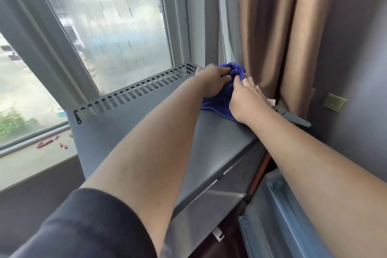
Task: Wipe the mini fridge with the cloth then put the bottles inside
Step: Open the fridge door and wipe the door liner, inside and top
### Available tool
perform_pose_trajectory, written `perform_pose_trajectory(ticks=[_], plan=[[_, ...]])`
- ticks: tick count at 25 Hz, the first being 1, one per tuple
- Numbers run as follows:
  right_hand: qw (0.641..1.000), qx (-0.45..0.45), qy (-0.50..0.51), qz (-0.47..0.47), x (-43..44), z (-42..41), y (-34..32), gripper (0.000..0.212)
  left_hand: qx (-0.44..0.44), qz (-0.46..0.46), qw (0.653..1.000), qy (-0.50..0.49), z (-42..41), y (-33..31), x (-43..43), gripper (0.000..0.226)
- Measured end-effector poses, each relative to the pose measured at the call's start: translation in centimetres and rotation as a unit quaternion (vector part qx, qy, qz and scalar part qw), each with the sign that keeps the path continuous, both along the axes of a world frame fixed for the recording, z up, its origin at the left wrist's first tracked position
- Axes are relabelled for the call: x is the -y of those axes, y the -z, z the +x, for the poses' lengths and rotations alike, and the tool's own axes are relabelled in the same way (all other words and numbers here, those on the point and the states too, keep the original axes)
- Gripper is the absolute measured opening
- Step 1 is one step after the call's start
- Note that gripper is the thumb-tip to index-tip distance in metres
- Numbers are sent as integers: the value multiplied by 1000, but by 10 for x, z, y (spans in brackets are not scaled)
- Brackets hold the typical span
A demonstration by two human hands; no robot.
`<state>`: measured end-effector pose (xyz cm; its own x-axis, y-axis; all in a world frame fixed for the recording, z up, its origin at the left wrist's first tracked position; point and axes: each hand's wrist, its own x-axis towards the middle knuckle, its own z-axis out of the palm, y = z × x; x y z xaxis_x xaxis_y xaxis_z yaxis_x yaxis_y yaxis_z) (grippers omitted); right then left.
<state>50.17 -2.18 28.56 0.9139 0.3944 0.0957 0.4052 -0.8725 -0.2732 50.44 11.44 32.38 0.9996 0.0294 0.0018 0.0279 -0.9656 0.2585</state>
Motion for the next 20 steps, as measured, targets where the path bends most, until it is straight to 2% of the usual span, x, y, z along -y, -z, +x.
perform_pose_trajectory(ticks=[5, 11, 14, 20], plan=[[997, -37, -62, -8, -62, -62, -13, 66, 17, -32, 998, -42, -74, 1, -70, 31], [990, -20, -142, 5, -162, -164, -5, 65, 66, -90, 986, -124, -195, 16, -174, 30], [988, -17, -156, 8, -172, -196, -2, 65, 83, -110, 981, -134, -233, 17, -184, 33], [981, -17, -193, 16, -138, -217, -1, 58, 63, -31, 992, -103, -254, 15, -157, 36]])
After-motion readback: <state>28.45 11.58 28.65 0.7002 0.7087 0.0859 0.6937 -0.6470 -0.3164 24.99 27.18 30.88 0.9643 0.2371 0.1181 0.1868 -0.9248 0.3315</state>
